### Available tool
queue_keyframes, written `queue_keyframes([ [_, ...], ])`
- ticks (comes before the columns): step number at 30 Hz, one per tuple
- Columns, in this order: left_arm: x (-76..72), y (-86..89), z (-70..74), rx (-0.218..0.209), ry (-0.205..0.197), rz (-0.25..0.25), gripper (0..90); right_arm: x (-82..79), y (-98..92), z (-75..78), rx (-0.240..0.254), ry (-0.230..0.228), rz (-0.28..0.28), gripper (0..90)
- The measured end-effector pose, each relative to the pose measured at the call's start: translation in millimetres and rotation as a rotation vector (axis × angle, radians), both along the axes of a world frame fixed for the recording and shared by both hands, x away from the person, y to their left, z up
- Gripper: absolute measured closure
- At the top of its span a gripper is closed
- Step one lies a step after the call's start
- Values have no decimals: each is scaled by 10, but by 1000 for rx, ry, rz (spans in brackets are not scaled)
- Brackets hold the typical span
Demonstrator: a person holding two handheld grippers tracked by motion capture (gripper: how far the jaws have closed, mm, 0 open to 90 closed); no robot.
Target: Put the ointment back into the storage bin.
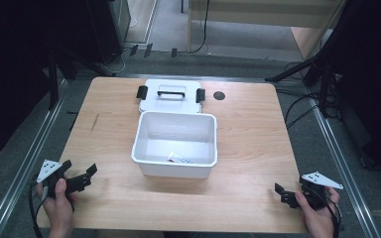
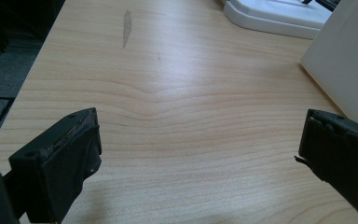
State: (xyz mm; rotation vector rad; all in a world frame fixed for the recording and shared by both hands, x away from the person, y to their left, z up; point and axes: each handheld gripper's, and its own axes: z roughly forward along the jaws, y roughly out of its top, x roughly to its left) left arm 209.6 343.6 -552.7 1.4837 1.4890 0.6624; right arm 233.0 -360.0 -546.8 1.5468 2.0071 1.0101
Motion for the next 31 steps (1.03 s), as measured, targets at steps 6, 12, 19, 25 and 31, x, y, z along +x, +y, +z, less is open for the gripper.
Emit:
queue_keyframes([
  [6, -1, -3, 0, 4, -2, -3, 0, -36, -13, -27, 4, -36, -15, 4],
  [12, 3, 2, -1, 0, 4, -4, 0, -25, 15, -31, -26, -36, -32, 4],
  [19, 3, 3, -1, 1, 1, -3, 0, -12, 2, -24, 27, -52, -64, 4],
  [25, 5, -2, 0, 7, 5, -2, 0, -24, -8, -21, 38, -62, -77, 4],
  [31, 4, -6, 1, 6, 4, 0, 0, -14, -2, -24, 41, -49, -67, 5],
])
